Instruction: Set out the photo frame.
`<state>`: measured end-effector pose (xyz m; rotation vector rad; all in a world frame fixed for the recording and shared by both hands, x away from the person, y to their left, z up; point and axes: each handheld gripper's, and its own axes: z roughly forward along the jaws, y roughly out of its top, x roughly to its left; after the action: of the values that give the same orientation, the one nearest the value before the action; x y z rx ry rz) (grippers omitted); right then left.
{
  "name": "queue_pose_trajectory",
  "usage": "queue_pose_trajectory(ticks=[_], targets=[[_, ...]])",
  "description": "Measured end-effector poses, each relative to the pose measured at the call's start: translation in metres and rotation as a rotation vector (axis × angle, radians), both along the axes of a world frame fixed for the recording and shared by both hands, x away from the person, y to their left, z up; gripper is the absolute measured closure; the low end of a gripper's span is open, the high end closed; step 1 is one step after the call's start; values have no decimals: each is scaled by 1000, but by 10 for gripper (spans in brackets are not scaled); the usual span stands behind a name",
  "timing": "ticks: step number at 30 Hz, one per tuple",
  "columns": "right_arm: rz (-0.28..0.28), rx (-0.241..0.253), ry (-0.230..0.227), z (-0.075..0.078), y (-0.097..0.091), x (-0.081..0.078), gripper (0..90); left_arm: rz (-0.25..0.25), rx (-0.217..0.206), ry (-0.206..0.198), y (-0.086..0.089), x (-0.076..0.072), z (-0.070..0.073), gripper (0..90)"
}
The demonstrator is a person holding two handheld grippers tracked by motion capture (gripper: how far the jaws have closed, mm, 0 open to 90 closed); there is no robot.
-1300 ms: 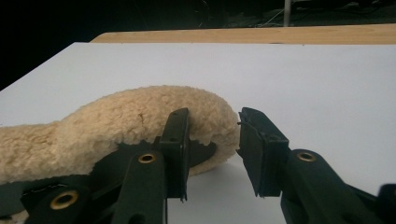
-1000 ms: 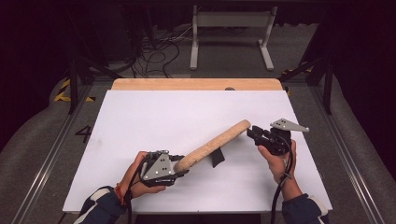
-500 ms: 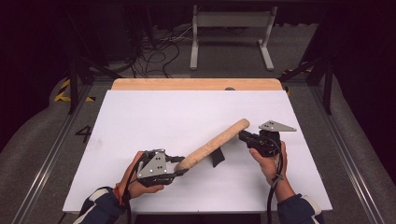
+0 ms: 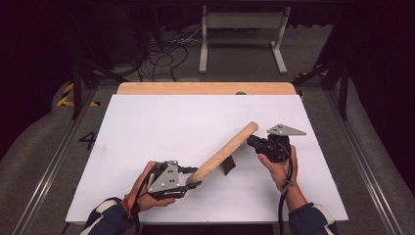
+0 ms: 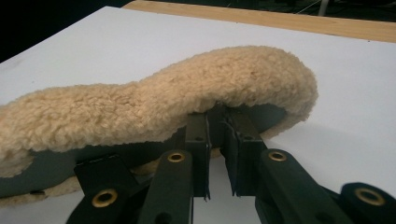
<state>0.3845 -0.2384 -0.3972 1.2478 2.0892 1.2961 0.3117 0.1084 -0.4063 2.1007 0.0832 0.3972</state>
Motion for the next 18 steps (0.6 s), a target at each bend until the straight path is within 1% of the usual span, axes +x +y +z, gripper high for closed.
queue_pose_trajectory(ticks=[5,7,13,18], targets=[[10,-8,5,-1,7,2,810,-4,-2,1,-3,-2,0,584],[9,-22,3,-1,12,2,815,-6,-1,1,-4,-2,0,578],[3,-37,4,-1,18,0,838,-6,-2,4,-6,-5,0,573],[16,-70,-1,-2,28,-2,855,-9,-5,10,-10,-8,0,564]])
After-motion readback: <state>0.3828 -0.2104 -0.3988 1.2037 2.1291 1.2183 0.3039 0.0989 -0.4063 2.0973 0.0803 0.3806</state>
